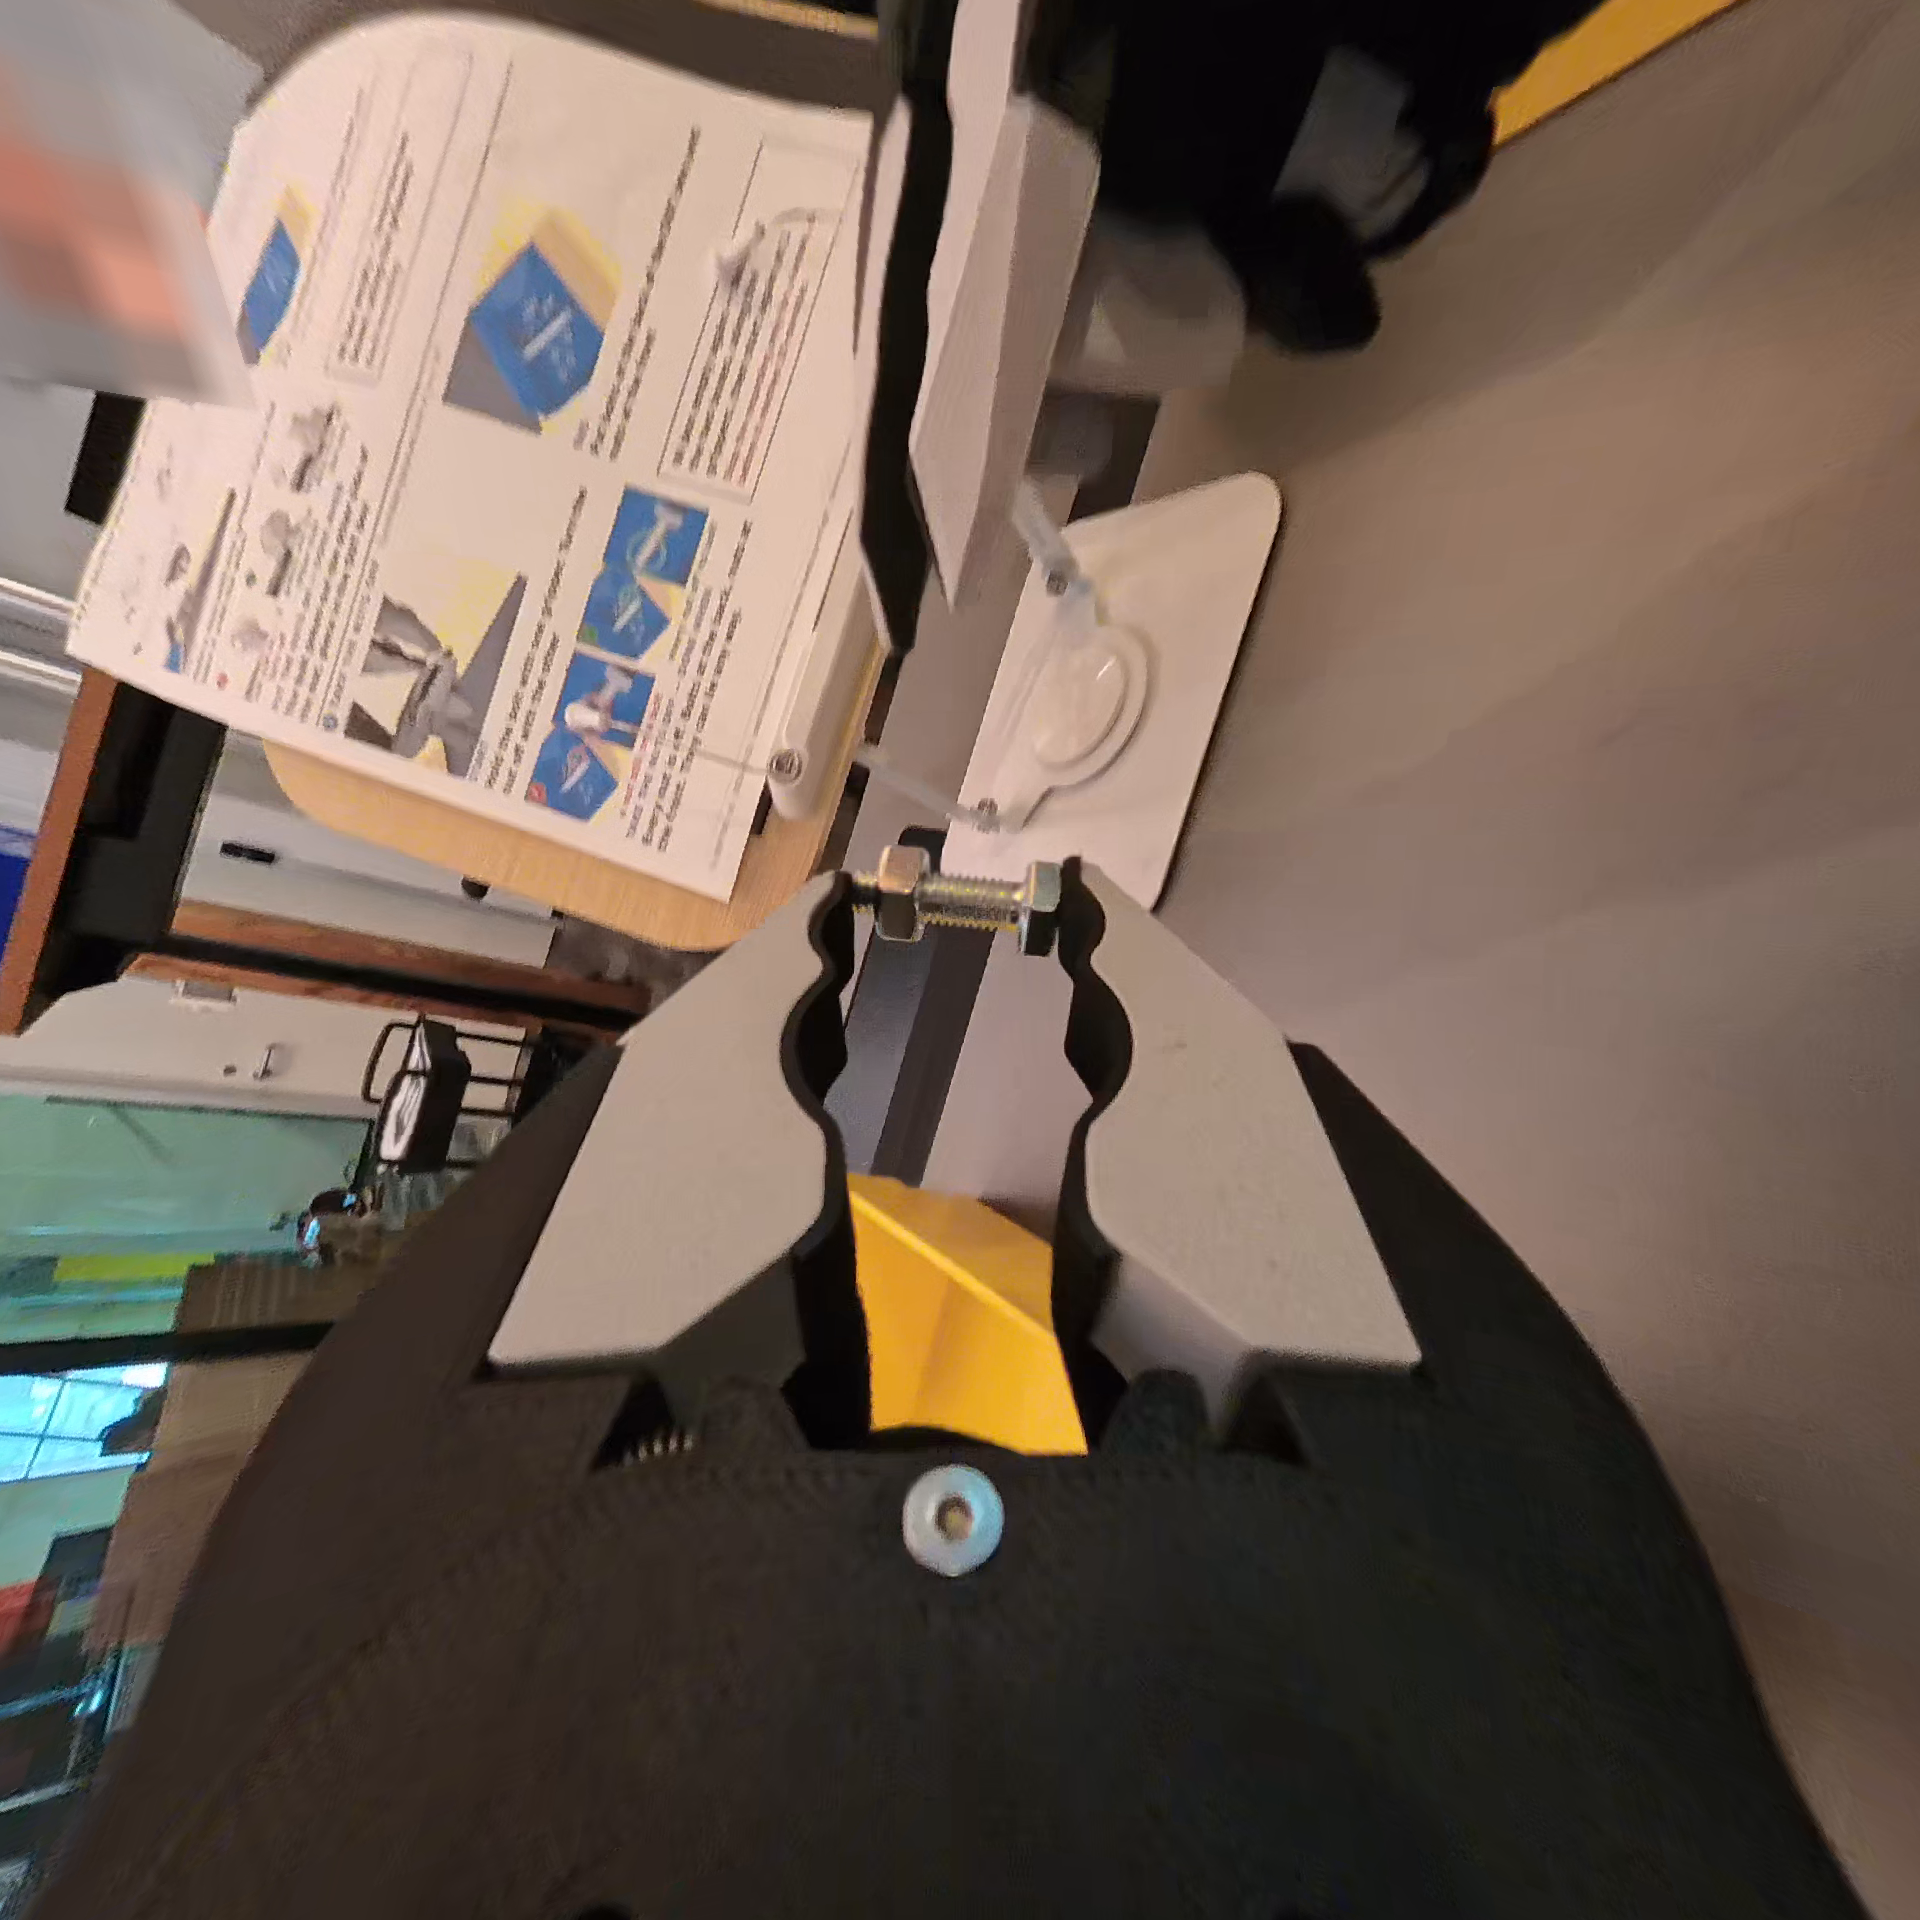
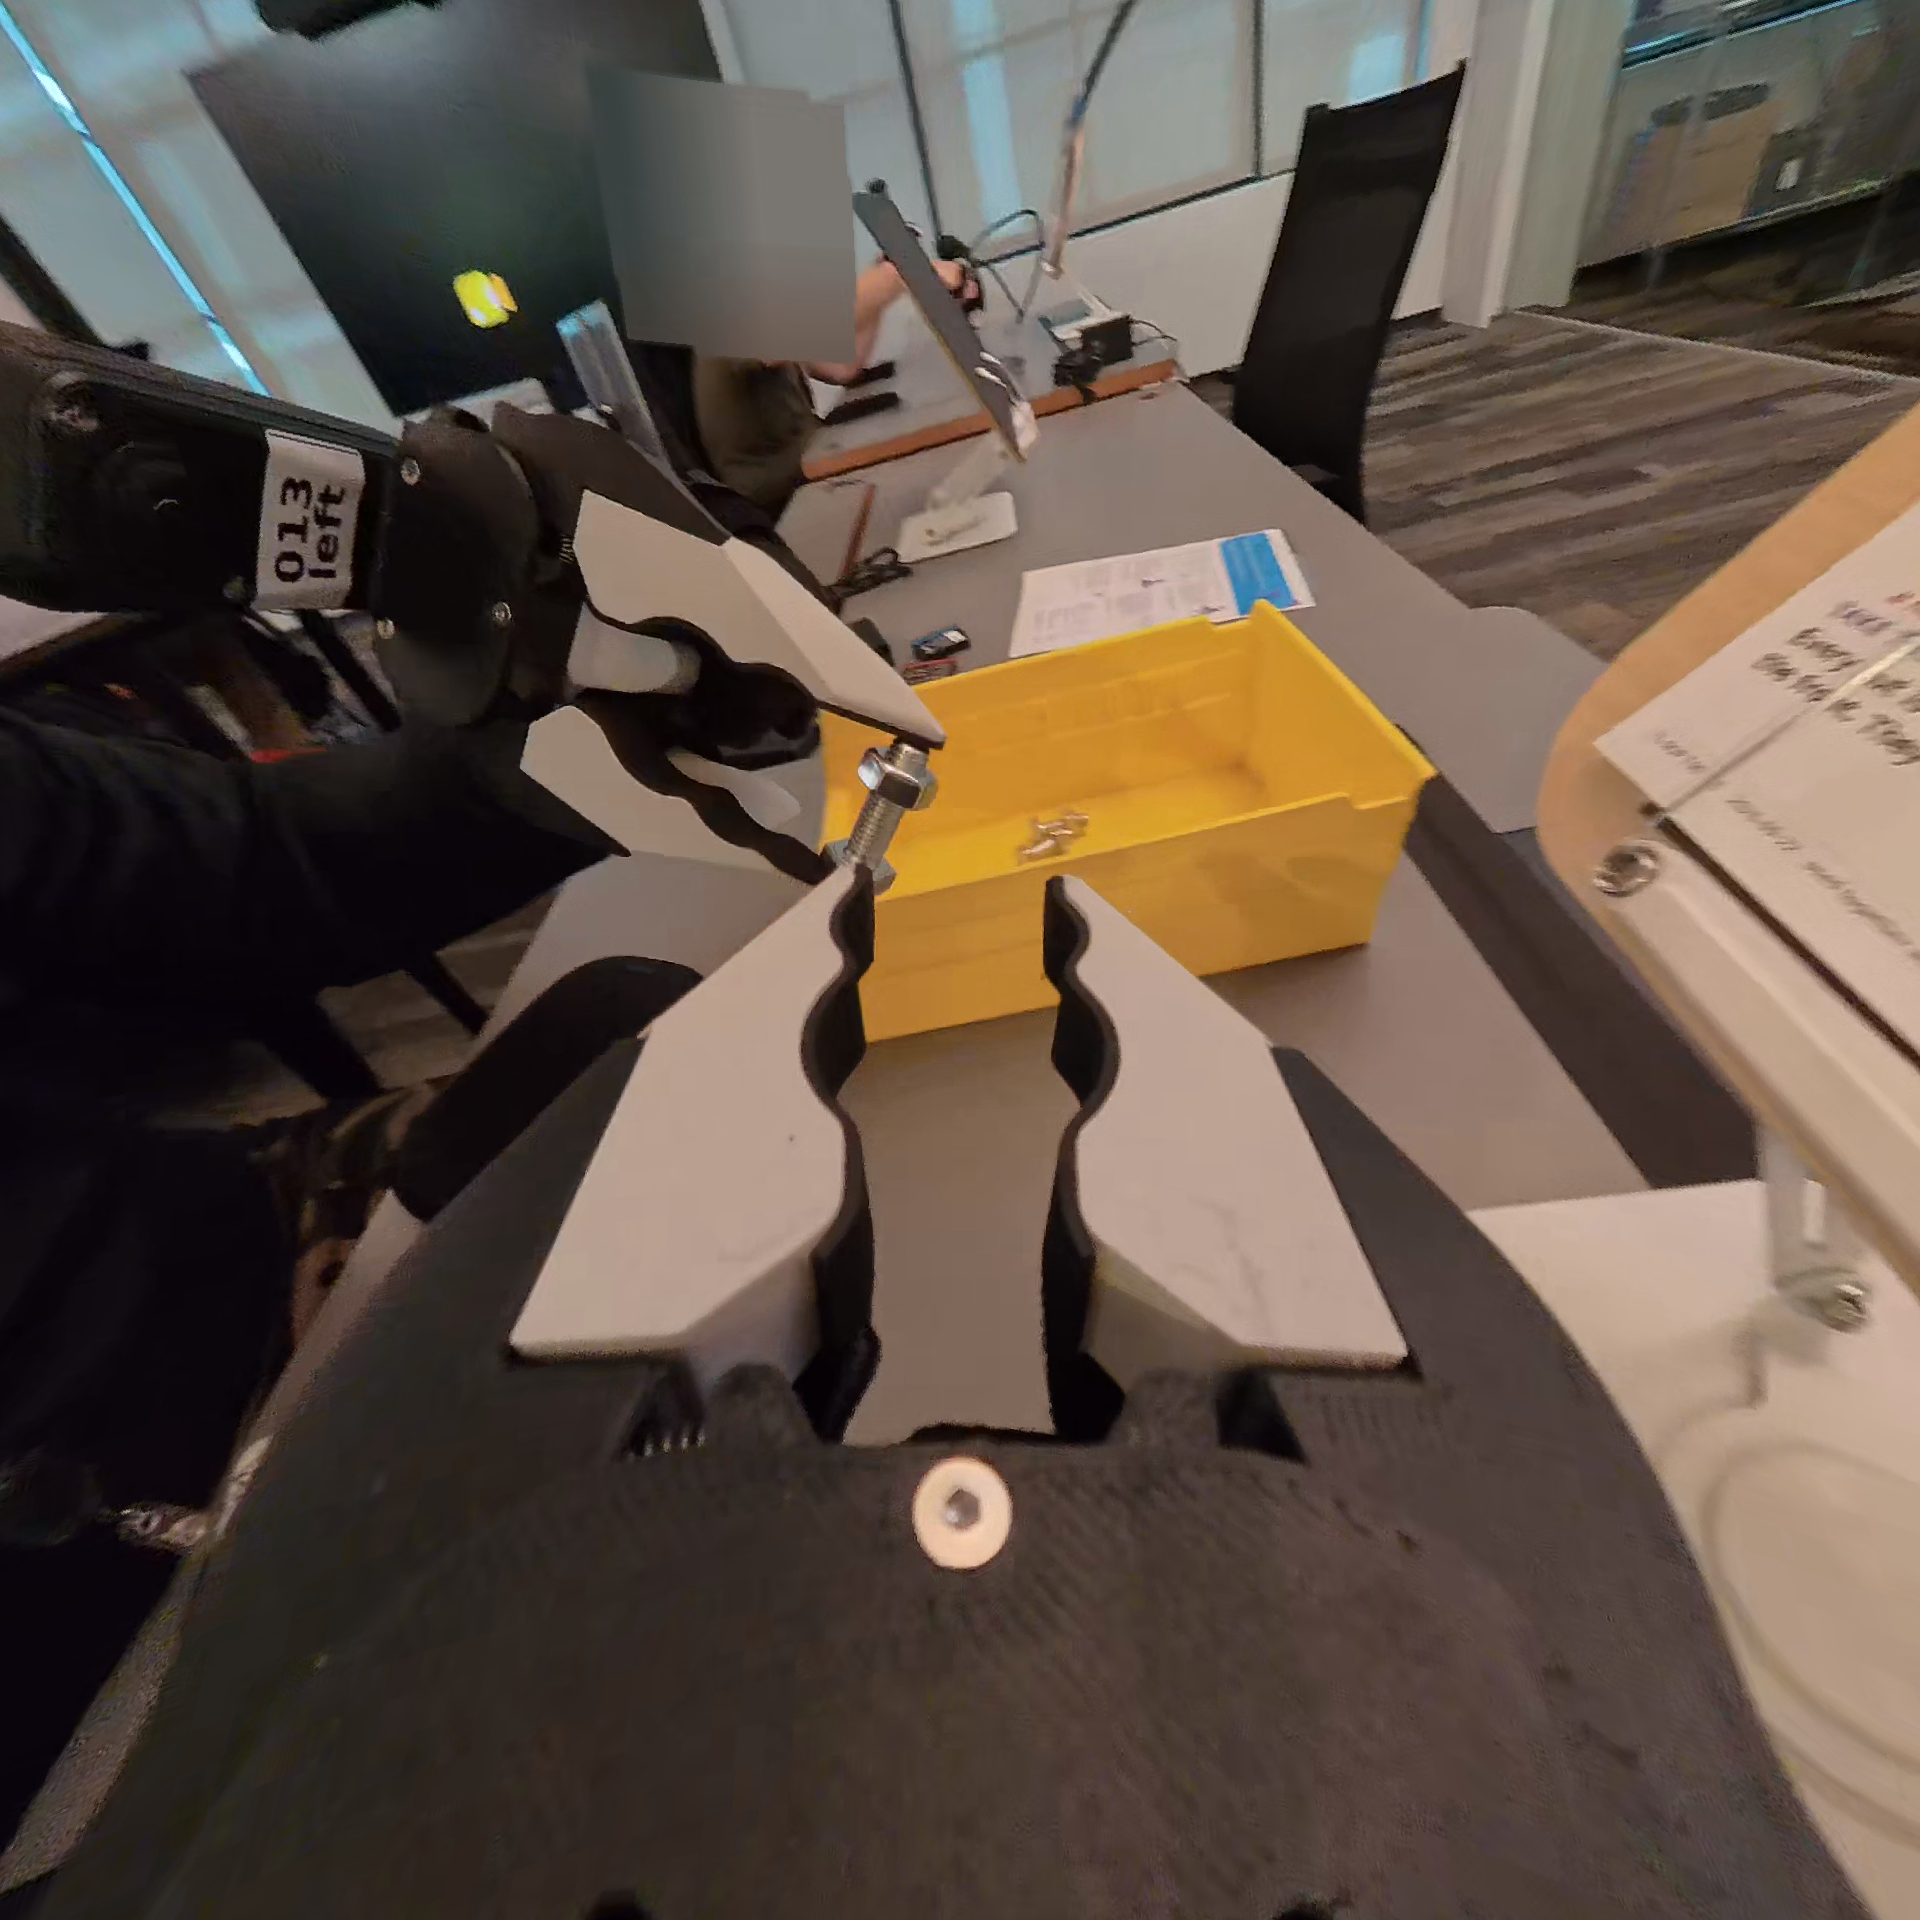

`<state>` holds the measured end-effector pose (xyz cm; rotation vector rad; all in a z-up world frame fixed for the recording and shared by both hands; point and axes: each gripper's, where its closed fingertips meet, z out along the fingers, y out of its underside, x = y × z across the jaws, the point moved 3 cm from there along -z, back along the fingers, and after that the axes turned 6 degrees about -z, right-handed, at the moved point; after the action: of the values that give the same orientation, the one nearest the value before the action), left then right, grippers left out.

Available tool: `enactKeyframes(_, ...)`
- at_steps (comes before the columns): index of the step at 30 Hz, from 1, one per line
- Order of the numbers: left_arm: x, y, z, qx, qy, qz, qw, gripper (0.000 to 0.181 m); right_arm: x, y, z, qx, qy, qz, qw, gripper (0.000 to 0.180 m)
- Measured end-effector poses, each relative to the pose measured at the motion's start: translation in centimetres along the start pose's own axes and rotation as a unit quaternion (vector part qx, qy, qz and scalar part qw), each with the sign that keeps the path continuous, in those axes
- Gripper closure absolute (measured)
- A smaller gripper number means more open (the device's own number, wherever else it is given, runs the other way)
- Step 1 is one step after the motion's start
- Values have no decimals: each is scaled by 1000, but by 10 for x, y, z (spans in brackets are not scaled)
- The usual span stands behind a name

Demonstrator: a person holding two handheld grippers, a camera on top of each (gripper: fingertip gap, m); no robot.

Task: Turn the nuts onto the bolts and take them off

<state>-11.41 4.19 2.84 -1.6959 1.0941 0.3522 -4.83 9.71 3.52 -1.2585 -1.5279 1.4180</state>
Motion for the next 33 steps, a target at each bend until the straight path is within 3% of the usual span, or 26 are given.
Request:
enactKeyframes(13,16,-24,-3,34,-4,50,998,143,-22,6,27,68,-144,89,983,151)
enactKeyframes(17,19,-26,-2,38,-7,59,998,143,-29,2,30,88,-176,102,975,161)
enactKeyframes(28,10,-32,1,60,-21,31,998,142,-24,-7,26,131,-159,86,975,163)
enactKeyframes(33,6,-40,0,86,-16,-22,996,120,-22,-13,18,136,-139,68,979,164)
